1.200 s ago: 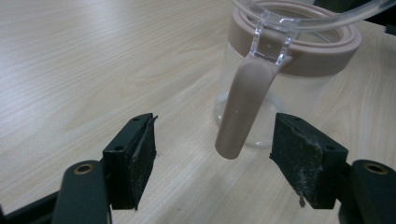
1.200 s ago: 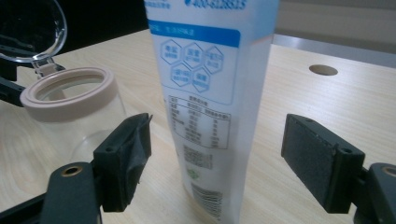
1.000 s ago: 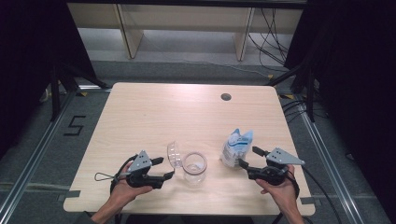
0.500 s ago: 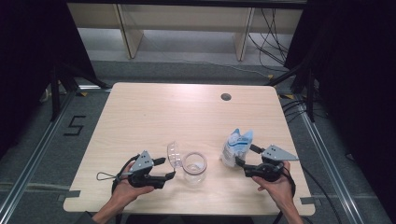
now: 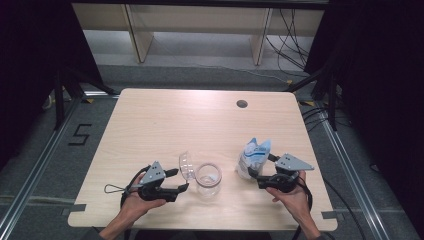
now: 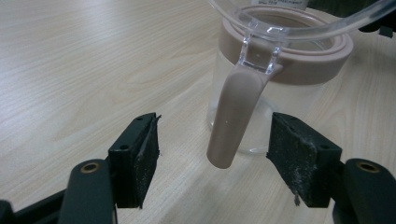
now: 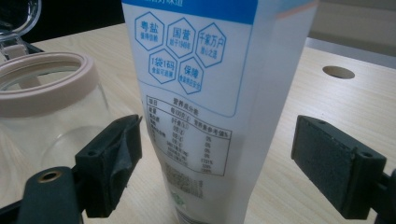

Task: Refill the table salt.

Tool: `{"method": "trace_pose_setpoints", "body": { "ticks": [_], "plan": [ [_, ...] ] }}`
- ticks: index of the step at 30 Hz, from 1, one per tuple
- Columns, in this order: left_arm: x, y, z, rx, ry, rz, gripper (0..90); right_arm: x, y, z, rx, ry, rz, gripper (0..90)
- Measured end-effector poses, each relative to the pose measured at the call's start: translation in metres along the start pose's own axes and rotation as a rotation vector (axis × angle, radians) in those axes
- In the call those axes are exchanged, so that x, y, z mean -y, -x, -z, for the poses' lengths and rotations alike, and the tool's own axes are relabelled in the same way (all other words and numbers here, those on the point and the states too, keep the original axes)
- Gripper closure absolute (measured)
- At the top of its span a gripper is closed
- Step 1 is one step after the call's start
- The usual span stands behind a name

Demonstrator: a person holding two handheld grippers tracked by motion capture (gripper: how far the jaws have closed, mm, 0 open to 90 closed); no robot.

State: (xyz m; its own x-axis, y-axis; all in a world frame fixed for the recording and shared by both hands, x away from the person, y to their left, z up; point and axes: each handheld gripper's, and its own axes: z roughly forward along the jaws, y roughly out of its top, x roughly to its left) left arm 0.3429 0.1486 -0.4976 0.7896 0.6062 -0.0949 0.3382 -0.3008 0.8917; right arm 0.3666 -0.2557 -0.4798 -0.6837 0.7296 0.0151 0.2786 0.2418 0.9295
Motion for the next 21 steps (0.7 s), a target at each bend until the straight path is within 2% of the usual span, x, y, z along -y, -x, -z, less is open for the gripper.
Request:
{"method": "trace_pose_setpoints", "body": {
  "ticks": [2,3,5,6,7,8,9,10,11,12,13,14,16,17,18,20,21],
  "plan": [
    [0.000,0.001,0.001,-0.002,0.001,0.005,33.0,0.001,0.000,-0.001,0.001,-0.001,-0.011,16.9],
    [0.000,0.000,0.001,-0.002,0.002,0.005,33.0,0.001,0.001,-0.003,0.008,0.013,0.005,16.7],
    [0.000,0.000,0.001,-0.001,-0.001,0.002,32.9,0.001,0.001,-0.003,-0.012,0.002,-0.001,15.9],
    [0.001,0.001,0.002,-0.007,-0.003,0.005,32.8,0.000,0.003,-0.004,-0.009,0.024,0.025,15.8],
    [0.001,0.001,0.002,-0.007,-0.002,0.003,32.7,0.000,0.002,-0.005,-0.030,0.024,-0.007,15.8],
    [0.001,0.001,0.002,-0.005,0.001,0.003,32.7,0.000,0.002,-0.004,-0.032,0.014,-0.008,15.8],
    [0.001,0.000,0.002,-0.001,0.000,0.001,32.6,0.001,0.001,-0.006,0.000,0.034,-0.014,15.8],
    [0.001,0.001,0.003,-0.008,-0.001,0.002,32.6,0.001,0.002,-0.007,-0.015,0.032,-0.011,15.8],
    [0.001,0.001,0.003,0.001,0.001,0.002,32.6,0.002,0.001,-0.007,-0.008,0.017,-0.021,15.7],
    [0.001,0.000,0.003,0.004,0.000,-0.004,32.6,0.002,0.003,-0.010,-0.027,0.028,0.002,15.7],
    [0.002,0.001,0.003,-0.001,0.001,0.006,32.6,0.002,0.003,-0.009,-0.026,0.019,-0.002,15.7],
    [0.002,0.001,0.003,-0.002,0.000,0.001,32.6,0.001,0.003,-0.010,-0.025,0.030,0.012,15.8],
    [0.002,0.001,0.003,-0.003,0.001,0.006,32.6,0.002,0.001,-0.012,-0.019,0.047,0.005,15.8],
    [0.002,0.001,0.003,-0.002,0.002,0.001,32.6,0.002,0.002,-0.013,-0.022,0.036,0.017,15.7],
    [0.002,0.001,0.003,0.004,0.000,-0.003,32.6,0.002,0.004,-0.014,-0.016,0.051,0.033,15.7],
    [0.002,0.002,0.003,-0.001,0.003,-0.002,32.6,0.004,0.001,-0.015,-0.028,0.040,-0.038,15.7],
    [0.002,0.002,0.003,-0.002,0.004,-0.001,32.6,0.004,0.003,-0.017,-0.045,0.060,-0.024,15.7]
  ]
}}
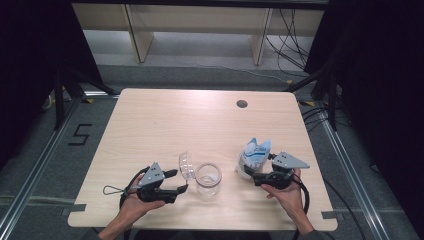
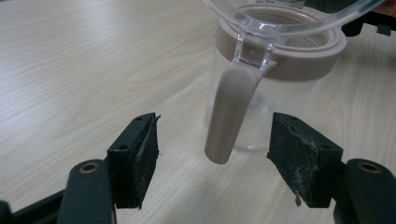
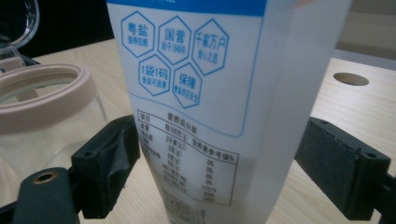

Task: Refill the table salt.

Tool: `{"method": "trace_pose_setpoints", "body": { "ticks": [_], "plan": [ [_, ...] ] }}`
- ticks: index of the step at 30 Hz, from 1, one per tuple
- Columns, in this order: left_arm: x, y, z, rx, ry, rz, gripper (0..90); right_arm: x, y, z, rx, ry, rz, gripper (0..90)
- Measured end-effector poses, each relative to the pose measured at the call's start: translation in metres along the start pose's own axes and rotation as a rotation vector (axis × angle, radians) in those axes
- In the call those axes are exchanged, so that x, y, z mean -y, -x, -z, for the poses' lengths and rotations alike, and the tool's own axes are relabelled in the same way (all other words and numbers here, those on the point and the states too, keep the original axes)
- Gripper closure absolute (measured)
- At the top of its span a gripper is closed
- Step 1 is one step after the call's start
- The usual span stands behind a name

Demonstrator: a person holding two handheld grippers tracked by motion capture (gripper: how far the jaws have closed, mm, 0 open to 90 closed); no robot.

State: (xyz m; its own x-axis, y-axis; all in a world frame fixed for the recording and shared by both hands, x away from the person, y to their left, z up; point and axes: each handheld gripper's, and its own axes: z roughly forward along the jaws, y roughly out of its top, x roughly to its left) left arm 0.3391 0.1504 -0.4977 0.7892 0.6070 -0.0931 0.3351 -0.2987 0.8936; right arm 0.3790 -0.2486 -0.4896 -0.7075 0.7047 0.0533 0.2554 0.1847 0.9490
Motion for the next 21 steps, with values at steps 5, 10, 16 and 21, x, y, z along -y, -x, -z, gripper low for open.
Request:
{"method": "trace_pose_setpoints", "body": {
  "ticks": [5,10,16,21],
  "plan": [
    [0.001,0.001,0.001,-0.006,0.001,0.007,32.5,0.001,-0.003,-0.003,-0.020,-0.005,0.007,16.1],
    [0.000,0.000,0.000,0.002,-0.006,-0.004,32.6,0.005,-0.003,-0.007,-0.039,-0.035,-0.033,18.6],
    [0.000,0.000,-0.004,0.001,-0.011,-0.011,32.9,0.007,-0.005,-0.010,-0.046,-0.051,-0.020,20.4],
    [0.000,0.002,-0.007,0.005,-0.022,-0.018,33.2,0.008,-0.001,-0.013,-0.052,-0.040,0.037,22.0]
  ]
}}
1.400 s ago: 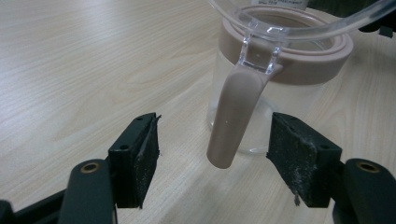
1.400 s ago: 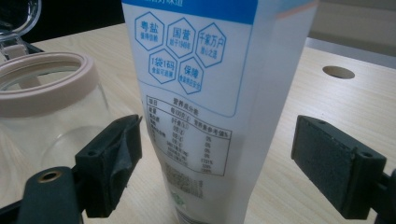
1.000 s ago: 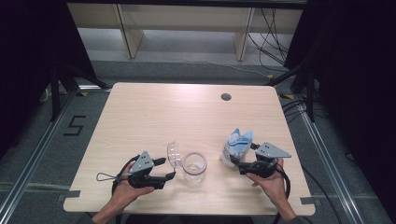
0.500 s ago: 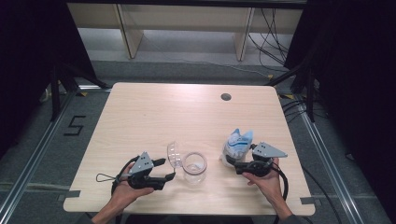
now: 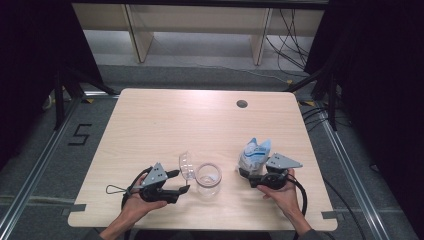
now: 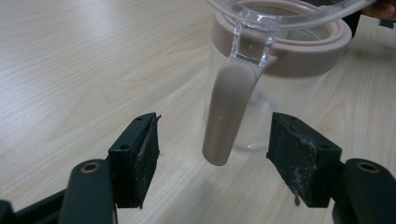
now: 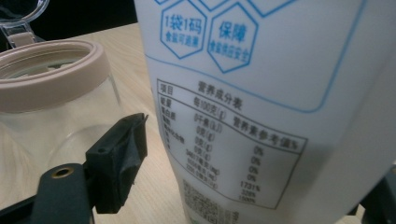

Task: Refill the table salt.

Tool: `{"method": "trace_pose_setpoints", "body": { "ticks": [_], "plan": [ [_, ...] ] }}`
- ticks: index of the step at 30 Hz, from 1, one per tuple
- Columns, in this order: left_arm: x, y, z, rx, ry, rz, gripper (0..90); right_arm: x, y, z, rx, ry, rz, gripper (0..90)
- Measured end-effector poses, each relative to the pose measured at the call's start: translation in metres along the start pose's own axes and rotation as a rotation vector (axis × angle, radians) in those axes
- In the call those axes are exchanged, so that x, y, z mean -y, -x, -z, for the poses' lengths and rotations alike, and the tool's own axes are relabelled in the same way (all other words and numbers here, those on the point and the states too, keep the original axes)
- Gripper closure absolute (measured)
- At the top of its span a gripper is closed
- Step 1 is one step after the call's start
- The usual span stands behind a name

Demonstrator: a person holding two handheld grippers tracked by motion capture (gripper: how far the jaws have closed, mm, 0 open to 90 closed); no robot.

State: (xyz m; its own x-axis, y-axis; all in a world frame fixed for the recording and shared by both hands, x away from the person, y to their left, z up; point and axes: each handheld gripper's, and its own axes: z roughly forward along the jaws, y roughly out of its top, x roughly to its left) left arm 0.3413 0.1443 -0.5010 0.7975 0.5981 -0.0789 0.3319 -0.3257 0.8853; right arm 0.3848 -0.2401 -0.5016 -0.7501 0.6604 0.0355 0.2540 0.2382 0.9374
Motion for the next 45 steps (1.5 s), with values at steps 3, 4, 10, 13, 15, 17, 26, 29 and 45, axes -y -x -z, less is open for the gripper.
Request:
{"method": "trace_pose_setpoints", "body": {
  "ticks": [3,4,10,13,15,17,26,29,45],
  "plan": [
    [0.000,0.001,-0.002,-0.003,0.001,0.003,33.3,0.001,-0.002,0.000,-0.006,-0.016,-0.028,22.4],
    [0.000,0.000,-0.003,0.004,0.004,0.002,33.3,0.001,-0.001,0.000,-0.006,-0.015,-0.017,22.6],
    [-0.001,0.001,-0.007,-0.004,0.003,-0.006,34.0,0.002,-0.002,-0.001,-0.011,-0.020,-0.038,23.6],
    [-0.001,0.002,-0.008,-0.003,-0.004,-0.008,34.3,0.003,-0.003,-0.002,-0.010,-0.024,-0.049,23.5],
    [-0.001,0.002,-0.011,0.006,-0.006,-0.013,34.6,0.004,-0.002,-0.003,-0.014,-0.014,-0.044,24.4],
    [-0.002,0.002,-0.012,-0.001,-0.011,-0.019,34.8,0.005,-0.002,-0.004,-0.016,-0.013,-0.050,24.6],
    [-0.002,0.002,-0.015,0.008,-0.005,-0.015,37.2,0.008,-0.001,-0.003,-0.005,-0.017,-0.077,28.0],
    [-0.002,0.002,-0.016,0.016,-0.005,-0.016,37.5,0.010,-0.001,-0.005,-0.017,-0.008,-0.077,28.0],
    [-0.002,0.002,-0.017,0.021,-0.011,-0.021,38.6,0.012,0.003,-0.008,-0.006,-0.014,-0.057,34.6]
  ]
}}
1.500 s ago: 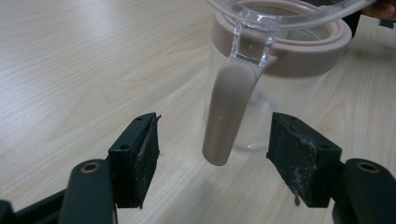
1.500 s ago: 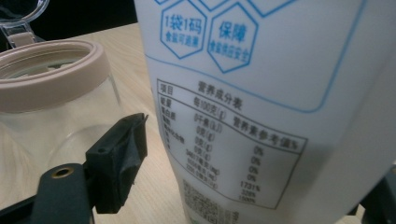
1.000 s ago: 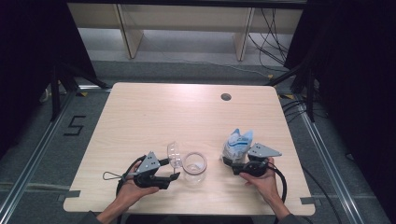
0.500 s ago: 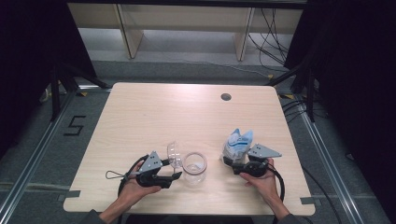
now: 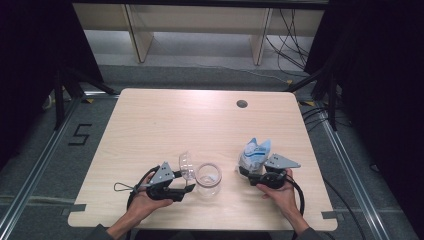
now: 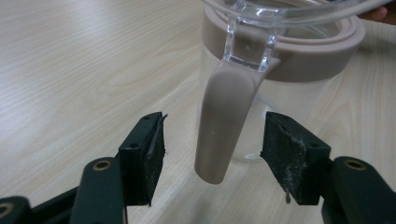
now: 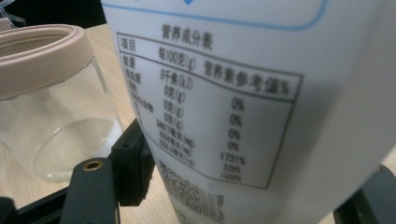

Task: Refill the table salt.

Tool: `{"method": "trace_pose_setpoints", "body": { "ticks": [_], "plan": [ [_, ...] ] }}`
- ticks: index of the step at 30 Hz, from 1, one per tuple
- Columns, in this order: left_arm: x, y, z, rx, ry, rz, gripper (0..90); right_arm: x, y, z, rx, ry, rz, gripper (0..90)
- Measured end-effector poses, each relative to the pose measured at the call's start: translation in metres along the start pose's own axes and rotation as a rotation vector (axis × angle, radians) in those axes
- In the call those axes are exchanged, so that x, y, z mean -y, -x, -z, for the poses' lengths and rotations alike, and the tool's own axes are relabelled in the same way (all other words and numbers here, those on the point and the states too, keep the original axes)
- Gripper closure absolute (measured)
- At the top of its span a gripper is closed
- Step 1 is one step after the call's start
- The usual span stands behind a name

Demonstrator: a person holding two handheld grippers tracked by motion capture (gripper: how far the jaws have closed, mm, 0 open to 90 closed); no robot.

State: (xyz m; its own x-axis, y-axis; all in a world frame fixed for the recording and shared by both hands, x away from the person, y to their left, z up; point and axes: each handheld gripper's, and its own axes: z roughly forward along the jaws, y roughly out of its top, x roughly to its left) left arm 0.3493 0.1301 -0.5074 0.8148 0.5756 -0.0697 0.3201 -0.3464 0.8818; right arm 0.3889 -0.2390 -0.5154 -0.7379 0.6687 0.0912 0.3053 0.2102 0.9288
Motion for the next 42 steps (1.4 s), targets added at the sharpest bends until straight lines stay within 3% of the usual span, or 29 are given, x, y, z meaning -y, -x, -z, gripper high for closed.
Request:
{"method": "trace_pose_setpoints", "body": {
  "ticks": [4,5,6,14,15,18,19,20,24,25,27,32,34,42],
  "plan": [
    [-0.0003,0.0002,0.0001,-0.005,0.002,0.002,39.1,-0.0002,-0.0013,0.0011,0.011,-0.010,-0.012,35.5],
    [-0.0003,-0.0002,-0.0003,0.002,0.001,0.002,39.1,-0.0004,0.0010,-0.0001,-0.006,0.000,0.005,35.5],
    [-0.0001,-0.0002,-0.0003,-0.002,0.002,0.000,39.2,-0.0009,0.0027,0.0004,0.008,0.006,0.031,35.5],
    [0.0000,0.0002,-0.0010,0.005,0.005,0.005,43.4,-0.0009,0.0012,0.0008,0.005,-0.007,0.010,38.6],
    [-0.0005,-0.0004,-0.0008,0.006,0.008,-0.005,44.1,-0.0007,-0.0012,0.0013,0.009,-0.014,-0.013,39.0],
    [-0.0009,-0.0009,-0.0020,0.005,0.008,-0.007,44.3,-0.0011,-0.0007,0.0017,0.008,-0.019,-0.005,39.8],
    [-0.0008,0.0000,-0.0025,0.000,0.006,0.001,45.3,-0.0016,0.0008,0.0011,0.008,-0.012,0.017,40.1],
    [-0.0011,-0.0014,-0.0036,0.009,0.011,-0.022,46.4,-0.0016,-0.0004,0.0017,0.013,-0.020,0.000,40.2],
    [-0.0011,-0.0011,-0.0031,0.006,0.012,-0.035,52.2,-0.0021,-0.0013,0.0025,0.010,-0.027,-0.008,41.1],
    [-0.0009,0.0003,-0.0033,0.011,0.017,-0.021,52.7,-0.0023,-0.0013,0.0026,0.013,-0.027,-0.006,41.2],
    [-0.0016,-0.0009,-0.0028,0.014,0.013,-0.052,57.2,-0.0025,-0.0002,0.0021,0.019,-0.018,0.013,41.4],
    [-0.0005,-0.0016,-0.0013,0.021,0.016,-0.061,70.9,-0.0034,-0.0021,0.0028,0.029,-0.029,0.009,41.7],
    [0.0000,-0.0024,-0.0007,0.023,0.014,-0.052,72.0,-0.0035,-0.0019,0.0027,0.029,-0.027,0.011,41.8],
    [0.0001,-0.0023,0.0000,0.013,0.012,-0.081,73.4,-0.0042,-0.0056,0.0039,0.027,-0.045,-0.015,42.3]
  ]
}}
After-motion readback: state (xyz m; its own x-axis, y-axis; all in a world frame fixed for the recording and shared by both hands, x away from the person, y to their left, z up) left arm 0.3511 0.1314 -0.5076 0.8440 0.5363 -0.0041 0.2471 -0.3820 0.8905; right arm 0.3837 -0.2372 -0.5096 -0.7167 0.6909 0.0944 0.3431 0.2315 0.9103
